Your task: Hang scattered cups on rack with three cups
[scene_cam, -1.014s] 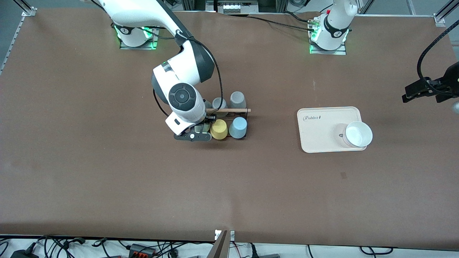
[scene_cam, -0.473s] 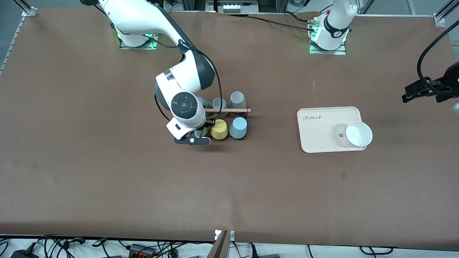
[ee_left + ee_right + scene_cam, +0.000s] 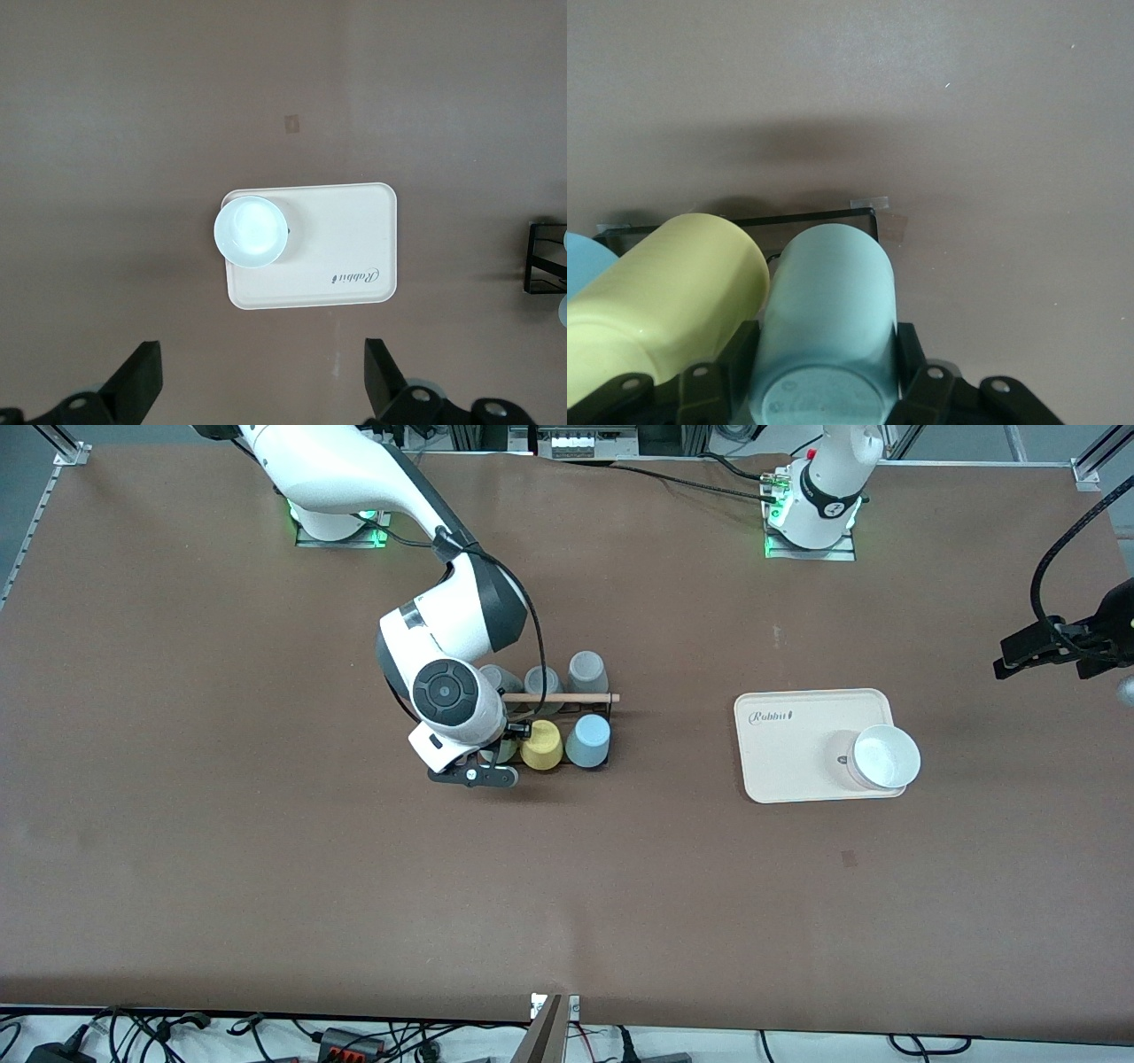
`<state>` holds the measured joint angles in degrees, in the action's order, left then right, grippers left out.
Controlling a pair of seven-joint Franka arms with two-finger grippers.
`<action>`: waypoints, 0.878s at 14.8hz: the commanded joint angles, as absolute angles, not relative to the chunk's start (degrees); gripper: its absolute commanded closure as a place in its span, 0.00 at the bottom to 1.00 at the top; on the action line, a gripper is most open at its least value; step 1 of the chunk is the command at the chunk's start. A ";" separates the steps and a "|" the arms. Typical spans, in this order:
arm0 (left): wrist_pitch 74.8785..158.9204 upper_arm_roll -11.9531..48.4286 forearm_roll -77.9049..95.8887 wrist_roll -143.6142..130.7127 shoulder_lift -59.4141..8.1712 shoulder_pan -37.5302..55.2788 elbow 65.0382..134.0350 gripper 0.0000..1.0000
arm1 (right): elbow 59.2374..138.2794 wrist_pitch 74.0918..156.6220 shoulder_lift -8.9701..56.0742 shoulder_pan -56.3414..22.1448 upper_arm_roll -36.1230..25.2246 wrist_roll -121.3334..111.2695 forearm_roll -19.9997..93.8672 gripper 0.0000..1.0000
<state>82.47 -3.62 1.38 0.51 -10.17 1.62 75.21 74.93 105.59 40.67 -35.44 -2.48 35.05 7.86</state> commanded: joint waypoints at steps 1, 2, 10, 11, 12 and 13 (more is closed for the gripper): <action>82.09 -4.04 1.67 1.14 -10.99 1.58 73.83 0.00 | 73.04 105.03 41.49 -35.16 -2.37 35.95 8.88 0.00; 82.09 -4.04 1.67 1.14 -10.99 1.58 73.83 0.00 | 73.04 104.94 41.22 -35.07 -2.37 36.21 8.88 0.00; 82.09 -4.13 1.67 1.14 -10.99 1.58 73.83 0.00 | 68.57 99.95 34.99 -30.16 -3.16 37.36 8.09 0.00; 82.18 -4.13 1.67 1.14 -10.99 1.58 73.83 0.00 | 67.25 98.54 34.46 -28.15 -3.16 36.74 8.00 0.00; 82.09 -4.13 1.67 1.14 -10.99 1.58 73.83 0.00 | 66.37 97.66 33.93 -26.12 -3.16 36.04 8.00 0.00; 82.18 -4.13 1.67 1.14 -10.99 1.58 73.83 0.00 | 66.10 97.30 33.23 -23.49 -3.25 35.08 8.00 0.00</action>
